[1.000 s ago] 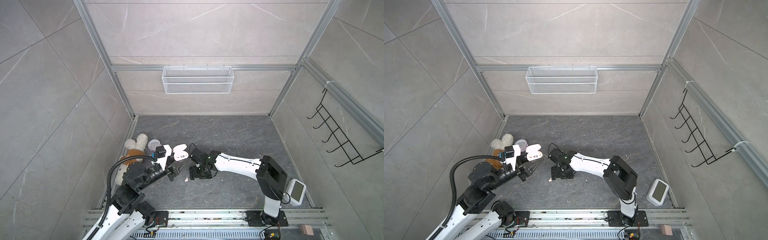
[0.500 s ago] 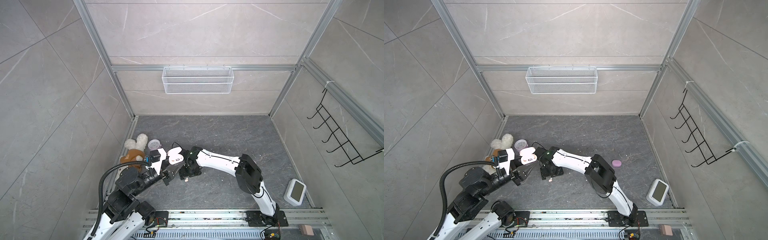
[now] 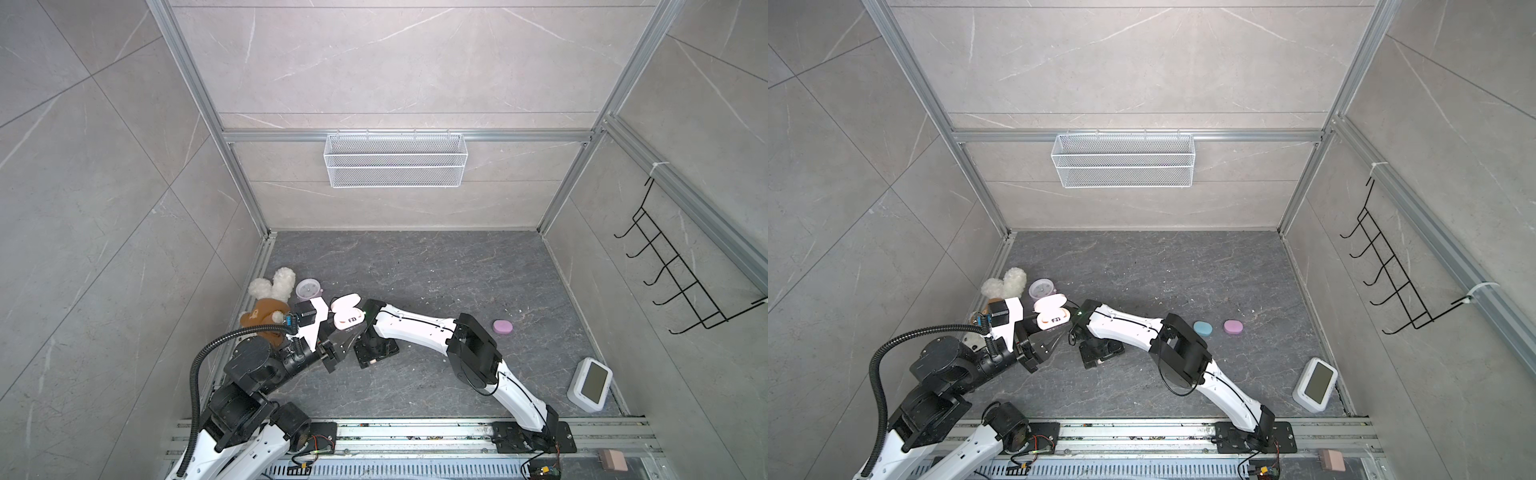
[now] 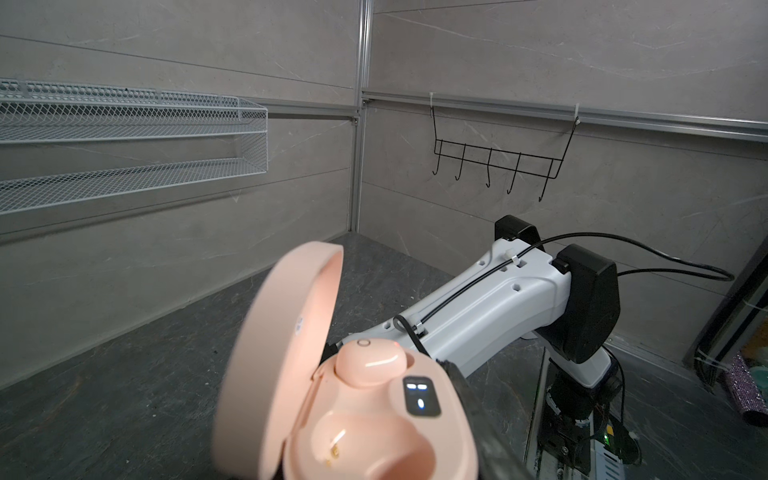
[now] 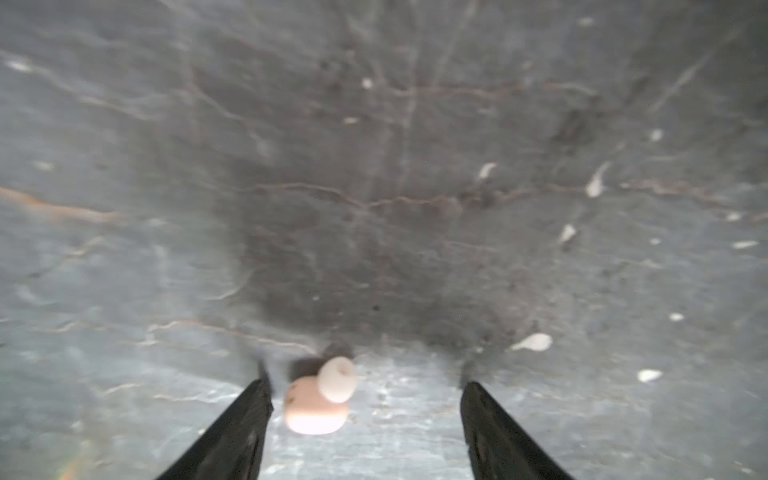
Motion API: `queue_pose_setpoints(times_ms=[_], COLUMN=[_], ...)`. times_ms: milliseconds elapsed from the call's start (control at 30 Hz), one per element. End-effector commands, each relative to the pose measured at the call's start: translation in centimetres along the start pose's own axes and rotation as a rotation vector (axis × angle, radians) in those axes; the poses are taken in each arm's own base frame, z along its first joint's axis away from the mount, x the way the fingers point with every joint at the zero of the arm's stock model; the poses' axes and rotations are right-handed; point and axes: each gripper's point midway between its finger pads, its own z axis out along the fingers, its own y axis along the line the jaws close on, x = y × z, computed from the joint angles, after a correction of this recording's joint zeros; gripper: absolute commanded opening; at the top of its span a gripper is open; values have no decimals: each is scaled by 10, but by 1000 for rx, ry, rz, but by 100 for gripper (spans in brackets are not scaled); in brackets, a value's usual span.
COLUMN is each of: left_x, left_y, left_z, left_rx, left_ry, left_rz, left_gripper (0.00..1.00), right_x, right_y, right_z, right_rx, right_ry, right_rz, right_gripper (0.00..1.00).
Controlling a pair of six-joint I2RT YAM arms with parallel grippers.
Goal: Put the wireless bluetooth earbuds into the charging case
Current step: 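Move the open right gripper over the second pink earbud on the table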
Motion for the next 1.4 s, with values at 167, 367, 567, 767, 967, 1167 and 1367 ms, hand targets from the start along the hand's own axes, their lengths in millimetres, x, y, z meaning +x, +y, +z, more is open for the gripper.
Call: queue_pose_setpoints(times_ms=[167, 367, 567, 767, 967, 1167, 1367], left_x=[-22, -22, -22, -22, -20, -19, -19], left_y=[-7, -10, -11, -11, -10, -12, -11], left_z=[-5, -5, -3, 0, 3, 3, 0], left_rx=[26, 39, 50, 56, 62, 71, 57], left_ry=[-50, -54, -57, -52, -49, -48, -49], left_rz=[35, 31, 25, 20, 12, 2, 8], left_gripper=[20, 20, 20, 20, 20, 20, 20], right_x=[6, 16, 18, 19, 11, 2, -3], right_y=[-40, -79, -107, -101, -75, -50, -40], right_z=[-4, -5, -8, -24, -48, -50, -35], right_rx=[174, 234, 252, 165, -95, -290, -335], right_ry=[-15, -6, -12, -42, -106, -118, -87], right_rz=[24, 59, 86, 104, 280, 542, 646], right_gripper=[73, 73, 73, 72, 71, 67, 62])
